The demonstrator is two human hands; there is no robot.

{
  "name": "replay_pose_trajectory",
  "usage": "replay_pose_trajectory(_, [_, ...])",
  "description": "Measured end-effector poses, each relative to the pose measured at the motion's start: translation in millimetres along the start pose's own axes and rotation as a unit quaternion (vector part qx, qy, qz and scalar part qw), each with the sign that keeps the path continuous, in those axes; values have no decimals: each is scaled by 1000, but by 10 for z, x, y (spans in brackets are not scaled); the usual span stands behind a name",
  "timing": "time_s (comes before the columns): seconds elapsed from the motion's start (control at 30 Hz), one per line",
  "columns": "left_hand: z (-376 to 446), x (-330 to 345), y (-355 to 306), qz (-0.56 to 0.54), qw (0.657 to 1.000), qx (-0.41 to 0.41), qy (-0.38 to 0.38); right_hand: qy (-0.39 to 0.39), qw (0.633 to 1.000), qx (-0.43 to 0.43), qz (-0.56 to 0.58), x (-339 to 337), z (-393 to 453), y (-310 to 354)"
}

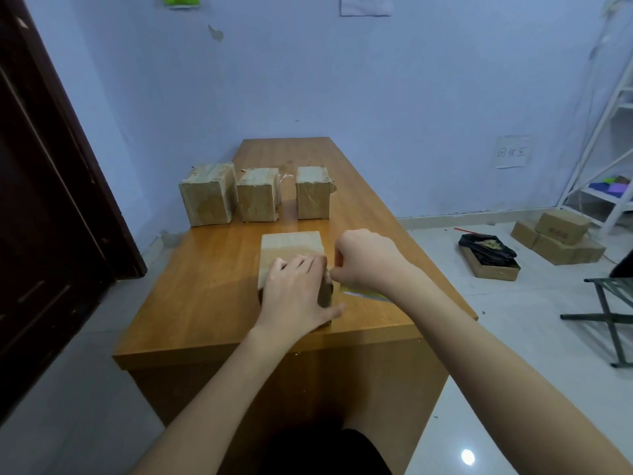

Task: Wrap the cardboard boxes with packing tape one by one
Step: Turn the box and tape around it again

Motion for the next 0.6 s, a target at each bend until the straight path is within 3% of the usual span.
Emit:
replay_pose_trajectory(0.2, [-6, 18, 24, 19, 1000, -9, -9, -49, 997, -29, 45, -514, -47, -149])
replay_pose_trajectory(0.37, [-9, -11, -3, 15, 999, -22, -21, -56, 994, 6, -95, 43, -192, -457])
replay_pose_trajectory(0.6, [36, -7, -132, 40, 997, -61, -40, -97, 987, 5, -130, 564, -333, -631])
Point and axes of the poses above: each hand's wrist, its own z-axis towards the middle knuckle, its own x-axis out of the palm, y = z × x, the point moved 9 cm from there along z, towards the middle knuckle, and after that the axes turned 7 degrees about -y, right-handed, at the moved point
